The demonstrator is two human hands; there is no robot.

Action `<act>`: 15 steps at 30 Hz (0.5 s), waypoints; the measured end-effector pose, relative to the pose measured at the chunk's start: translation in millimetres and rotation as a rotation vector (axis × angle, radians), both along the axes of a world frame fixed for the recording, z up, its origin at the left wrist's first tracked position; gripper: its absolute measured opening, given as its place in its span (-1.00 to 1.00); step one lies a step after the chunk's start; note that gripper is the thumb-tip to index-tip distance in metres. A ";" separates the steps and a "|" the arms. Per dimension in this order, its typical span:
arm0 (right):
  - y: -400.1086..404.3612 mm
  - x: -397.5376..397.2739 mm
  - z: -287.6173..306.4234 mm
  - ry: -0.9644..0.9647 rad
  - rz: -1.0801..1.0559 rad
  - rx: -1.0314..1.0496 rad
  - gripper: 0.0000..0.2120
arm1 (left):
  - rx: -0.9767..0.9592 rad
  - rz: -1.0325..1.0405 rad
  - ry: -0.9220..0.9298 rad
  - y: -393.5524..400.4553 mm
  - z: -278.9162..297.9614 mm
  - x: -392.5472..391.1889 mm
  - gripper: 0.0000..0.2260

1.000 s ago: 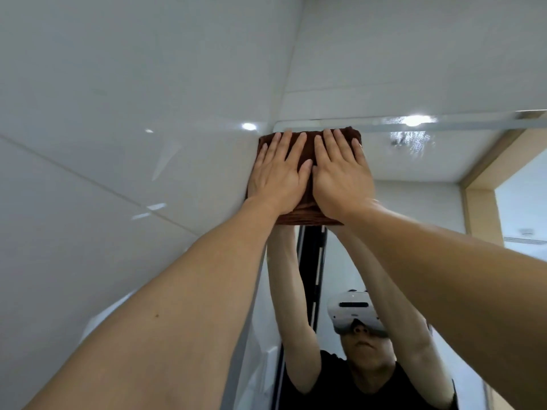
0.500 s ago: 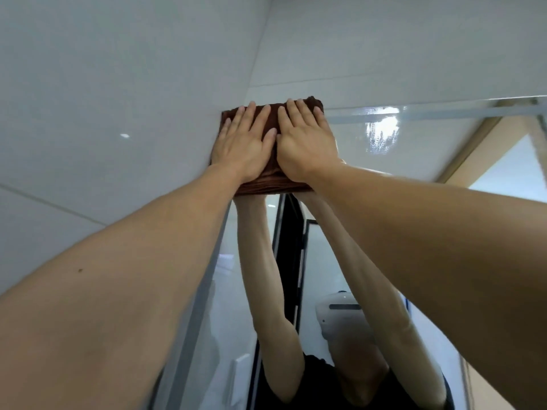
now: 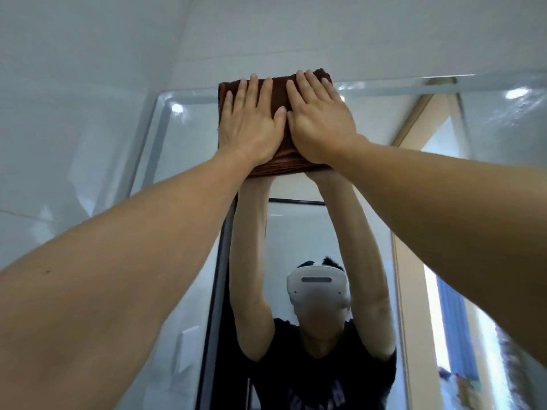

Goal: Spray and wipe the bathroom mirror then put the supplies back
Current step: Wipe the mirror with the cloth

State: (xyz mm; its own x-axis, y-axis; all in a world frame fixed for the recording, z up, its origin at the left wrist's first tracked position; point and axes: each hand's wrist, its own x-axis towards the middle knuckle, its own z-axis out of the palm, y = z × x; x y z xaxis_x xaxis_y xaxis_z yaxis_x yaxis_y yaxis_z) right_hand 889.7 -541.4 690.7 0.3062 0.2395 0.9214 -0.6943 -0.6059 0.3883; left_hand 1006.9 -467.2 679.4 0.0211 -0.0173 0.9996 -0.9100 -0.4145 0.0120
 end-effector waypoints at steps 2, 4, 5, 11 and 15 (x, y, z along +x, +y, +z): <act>-11.2 -20.3 -5.6 -0.017 -0.007 0.015 -0.45 | 0.005 0.015 -0.009 -12.5 -2.2 -19.3 -0.44; -22.4 -41.4 -9.8 -0.034 -0.016 0.027 -0.45 | 0.020 0.007 -0.020 -24.1 -3.7 -40.8 -0.45; -27.7 -52.2 -11.1 -0.040 -0.022 0.032 -0.45 | 0.025 0.003 -0.029 -30.3 -3.5 -51.7 -0.45; -60.1 -113.5 -15.4 -0.067 -0.048 0.065 -0.45 | 0.063 -0.019 -0.047 -65.4 -3.1 -112.1 -0.44; -81.1 -149.0 -16.1 -0.064 -0.054 0.068 -0.45 | 0.068 -0.035 -0.054 -85.7 -5.3 -147.4 -0.44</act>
State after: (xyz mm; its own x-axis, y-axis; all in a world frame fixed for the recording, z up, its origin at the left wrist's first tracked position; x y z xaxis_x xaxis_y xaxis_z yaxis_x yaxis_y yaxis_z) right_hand 740.7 -622.6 674.6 0.2565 0.1609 0.9531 -0.7487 -0.5906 0.3012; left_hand 859.6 -553.0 674.1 -0.0347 -0.0853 0.9957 -0.9223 -0.3810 -0.0648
